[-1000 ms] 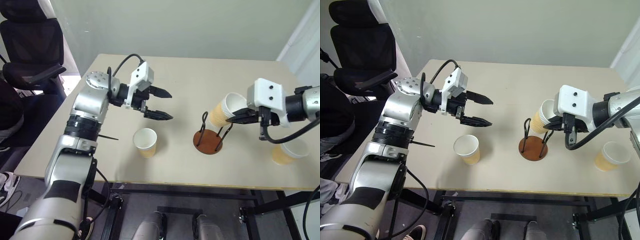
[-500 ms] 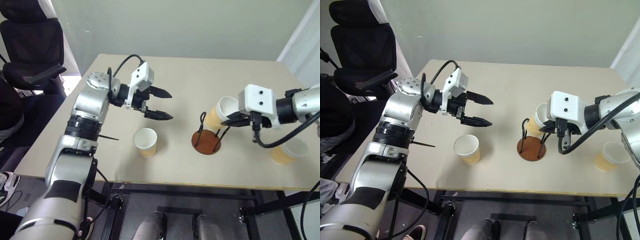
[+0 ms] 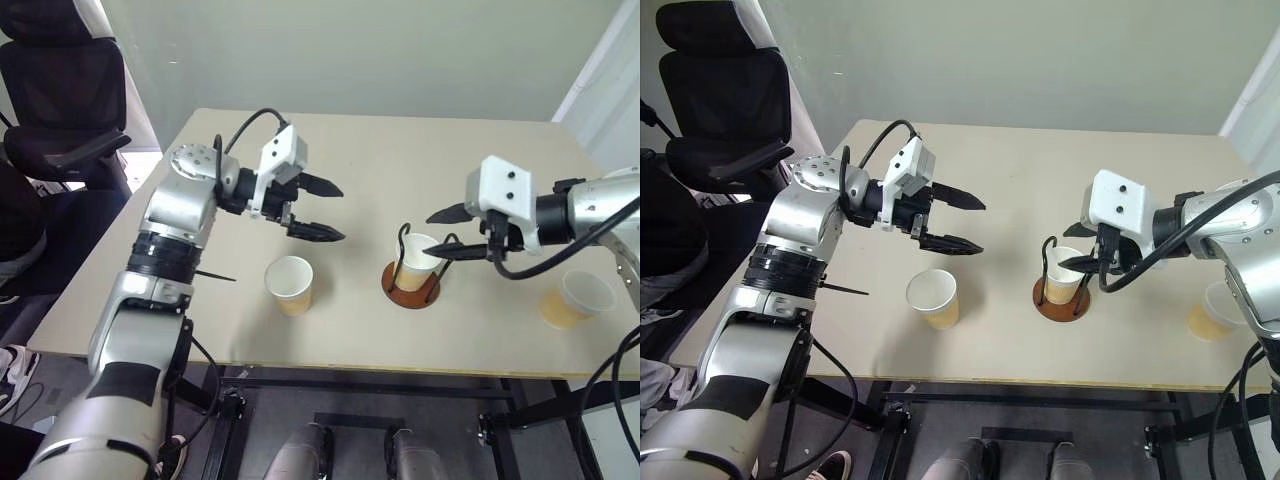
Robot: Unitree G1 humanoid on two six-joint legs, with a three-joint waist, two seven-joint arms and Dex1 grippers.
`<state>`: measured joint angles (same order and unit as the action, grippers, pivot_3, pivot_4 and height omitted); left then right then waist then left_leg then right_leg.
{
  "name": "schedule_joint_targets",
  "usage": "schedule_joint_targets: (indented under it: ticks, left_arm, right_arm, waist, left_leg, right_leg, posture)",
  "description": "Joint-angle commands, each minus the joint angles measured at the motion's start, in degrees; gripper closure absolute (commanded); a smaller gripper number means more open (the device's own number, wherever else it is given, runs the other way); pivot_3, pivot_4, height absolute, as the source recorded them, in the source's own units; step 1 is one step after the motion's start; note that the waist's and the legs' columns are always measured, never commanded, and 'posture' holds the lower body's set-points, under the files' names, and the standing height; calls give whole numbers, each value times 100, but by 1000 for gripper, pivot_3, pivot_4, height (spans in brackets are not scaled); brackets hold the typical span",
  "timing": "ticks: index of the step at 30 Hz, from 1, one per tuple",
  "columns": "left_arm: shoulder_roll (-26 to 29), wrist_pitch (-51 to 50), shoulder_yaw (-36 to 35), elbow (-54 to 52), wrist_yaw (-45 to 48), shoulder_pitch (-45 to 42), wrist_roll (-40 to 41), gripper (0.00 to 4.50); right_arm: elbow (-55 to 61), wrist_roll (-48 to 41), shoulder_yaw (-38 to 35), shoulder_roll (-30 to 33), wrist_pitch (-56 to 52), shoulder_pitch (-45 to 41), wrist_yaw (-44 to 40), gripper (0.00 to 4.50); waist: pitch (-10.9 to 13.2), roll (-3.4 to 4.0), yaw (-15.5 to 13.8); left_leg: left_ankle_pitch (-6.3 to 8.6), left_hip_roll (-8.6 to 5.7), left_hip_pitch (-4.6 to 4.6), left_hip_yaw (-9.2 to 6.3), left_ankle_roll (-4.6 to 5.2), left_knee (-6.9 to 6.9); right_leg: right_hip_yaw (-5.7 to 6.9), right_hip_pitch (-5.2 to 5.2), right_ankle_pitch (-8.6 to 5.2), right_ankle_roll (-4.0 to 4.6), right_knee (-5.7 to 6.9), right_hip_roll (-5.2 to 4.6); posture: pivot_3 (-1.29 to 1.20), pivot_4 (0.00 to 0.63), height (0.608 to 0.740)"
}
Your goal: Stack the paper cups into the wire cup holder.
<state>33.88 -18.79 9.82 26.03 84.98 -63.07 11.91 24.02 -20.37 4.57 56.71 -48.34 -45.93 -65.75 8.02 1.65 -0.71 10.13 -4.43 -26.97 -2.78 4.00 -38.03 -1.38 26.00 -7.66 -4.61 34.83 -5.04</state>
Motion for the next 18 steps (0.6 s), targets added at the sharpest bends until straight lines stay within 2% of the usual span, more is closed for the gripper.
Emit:
schedule_joint_targets:
  ticks: [1, 8, 18]
  left_arm:
    - [335, 131, -16, -411, 83, 40, -101, 0]
    - [721, 740, 211, -176, -138, 137, -692, 0]
    - [218, 657, 401, 356, -139, -42, -769, 0]
  right_arm:
    - [128, -313, -572, -51, -279, -172, 321, 2296]
    - [399, -1137, -1265, 69, -929, -43, 496, 2296]
    - [902, -2031, -1567, 289, -1238, 272, 591, 2296]
  waist:
    - [0, 0, -1]
    - [0, 0, -16]
    - [0, 0, -5]
  left_leg:
    - [0, 0, 0, 1, -1, 0]
    - [8, 0, -2, 0, -10, 1]
    - [9, -1, -4, 1, -14, 2]
  right_leg:
    - [0, 1, 0, 0, -1, 0]
    - [-4, 0, -4, 0, -2, 3]
    - [-8, 6, -1, 4, 0, 3]
  posture:
    - [0, 150, 740]
    - [0, 150, 740]
    - [0, 150, 740]
